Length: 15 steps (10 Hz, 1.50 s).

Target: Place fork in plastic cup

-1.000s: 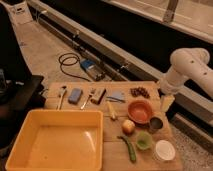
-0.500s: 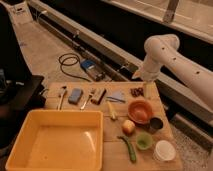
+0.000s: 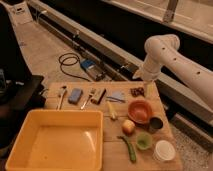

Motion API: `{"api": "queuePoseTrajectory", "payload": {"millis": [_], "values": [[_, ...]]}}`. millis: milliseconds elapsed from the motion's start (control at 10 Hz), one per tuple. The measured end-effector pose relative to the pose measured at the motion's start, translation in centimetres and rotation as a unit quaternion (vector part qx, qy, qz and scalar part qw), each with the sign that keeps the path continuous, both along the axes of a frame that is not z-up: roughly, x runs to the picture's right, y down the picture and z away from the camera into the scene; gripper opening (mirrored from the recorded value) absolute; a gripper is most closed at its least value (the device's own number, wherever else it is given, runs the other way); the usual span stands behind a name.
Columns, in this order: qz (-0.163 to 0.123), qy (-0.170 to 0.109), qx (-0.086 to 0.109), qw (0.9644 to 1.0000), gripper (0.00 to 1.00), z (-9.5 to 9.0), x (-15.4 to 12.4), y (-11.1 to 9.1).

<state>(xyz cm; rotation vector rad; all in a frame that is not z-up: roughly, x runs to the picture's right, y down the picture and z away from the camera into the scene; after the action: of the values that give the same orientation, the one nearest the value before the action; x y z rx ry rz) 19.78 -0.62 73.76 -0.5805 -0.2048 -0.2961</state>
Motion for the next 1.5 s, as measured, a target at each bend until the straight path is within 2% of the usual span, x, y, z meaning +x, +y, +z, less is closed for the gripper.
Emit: {"api": "queuePoseTrajectory", "payload": {"millis": [200, 400, 700, 900, 1000, 1100, 1500], "values": [[-0.043, 0.012, 0.044, 0.9980, 0.80, -0.6, -1.4, -1.0], [-0.097, 0.005, 0.074, 0.9925, 0.80, -0.3, -5.1, -1.5], [-0.166, -0.027, 0.105, 0.9801, 0.80, 1.4, -12.2, -2.2], [-0.197, -0.058, 0.123, 0.9708, 0.80, 3.0, -16.7, -2.8], [-0.203, -0.074, 0.127, 0.9682, 0.80, 3.8, -18.8, -2.9], [-0.204, -0.082, 0.127, 0.9672, 0.80, 4.1, -19.8, -2.9], [-0.203, -0.081, 0.127, 0.9675, 0.80, 4.2, -19.6, -3.0]]}}
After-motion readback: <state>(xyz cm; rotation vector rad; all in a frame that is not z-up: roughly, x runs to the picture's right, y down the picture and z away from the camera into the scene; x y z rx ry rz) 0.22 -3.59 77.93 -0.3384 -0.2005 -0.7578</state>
